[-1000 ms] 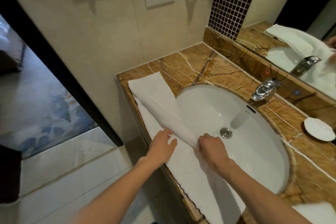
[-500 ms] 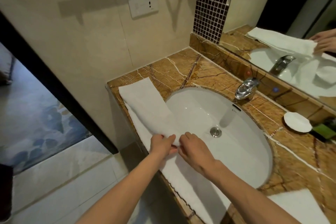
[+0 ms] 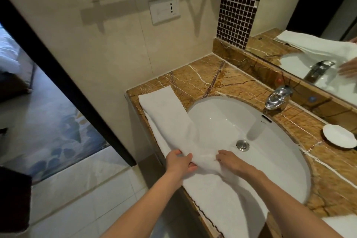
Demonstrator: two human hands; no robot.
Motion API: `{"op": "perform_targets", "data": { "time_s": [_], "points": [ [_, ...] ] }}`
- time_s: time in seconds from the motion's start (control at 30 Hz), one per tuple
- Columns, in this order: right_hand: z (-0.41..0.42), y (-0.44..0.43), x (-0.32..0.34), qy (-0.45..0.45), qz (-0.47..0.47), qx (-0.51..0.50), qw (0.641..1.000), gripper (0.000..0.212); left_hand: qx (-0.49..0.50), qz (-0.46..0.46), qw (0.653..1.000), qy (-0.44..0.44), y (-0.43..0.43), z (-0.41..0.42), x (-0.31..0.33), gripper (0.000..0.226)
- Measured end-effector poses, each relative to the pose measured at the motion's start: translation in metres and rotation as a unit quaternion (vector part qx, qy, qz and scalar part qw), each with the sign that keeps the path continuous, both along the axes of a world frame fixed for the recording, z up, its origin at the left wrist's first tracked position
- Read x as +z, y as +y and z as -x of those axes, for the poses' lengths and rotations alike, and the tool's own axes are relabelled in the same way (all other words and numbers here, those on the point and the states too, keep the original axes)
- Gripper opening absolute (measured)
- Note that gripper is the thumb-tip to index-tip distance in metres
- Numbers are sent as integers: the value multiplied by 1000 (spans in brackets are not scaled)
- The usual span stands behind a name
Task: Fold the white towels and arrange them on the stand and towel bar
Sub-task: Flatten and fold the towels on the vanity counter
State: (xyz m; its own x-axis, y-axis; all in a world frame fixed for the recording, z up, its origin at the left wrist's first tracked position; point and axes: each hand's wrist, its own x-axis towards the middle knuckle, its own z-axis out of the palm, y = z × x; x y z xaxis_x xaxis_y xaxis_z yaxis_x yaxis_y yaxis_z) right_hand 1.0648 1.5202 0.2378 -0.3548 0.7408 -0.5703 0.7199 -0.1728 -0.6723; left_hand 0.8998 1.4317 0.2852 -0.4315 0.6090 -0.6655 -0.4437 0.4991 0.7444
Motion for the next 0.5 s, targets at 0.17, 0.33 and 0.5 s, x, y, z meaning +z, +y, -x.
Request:
{"op": "perform_targets", "data": {
  "time_s": [0.17, 0.33, 0.5],
  "points": [
    [7, 0, -9, 42, 31, -10, 999, 43, -11, 1, 999, -46, -2, 5, 0, 27],
    [-2, 3, 4, 45, 33, 4, 998, 23, -23, -20, 995, -92, -2, 8, 4, 17],
    [-3, 4, 31, 52, 0, -21, 998, 21, -17, -28, 994, -107, -3, 6, 8, 10]
  ]
}}
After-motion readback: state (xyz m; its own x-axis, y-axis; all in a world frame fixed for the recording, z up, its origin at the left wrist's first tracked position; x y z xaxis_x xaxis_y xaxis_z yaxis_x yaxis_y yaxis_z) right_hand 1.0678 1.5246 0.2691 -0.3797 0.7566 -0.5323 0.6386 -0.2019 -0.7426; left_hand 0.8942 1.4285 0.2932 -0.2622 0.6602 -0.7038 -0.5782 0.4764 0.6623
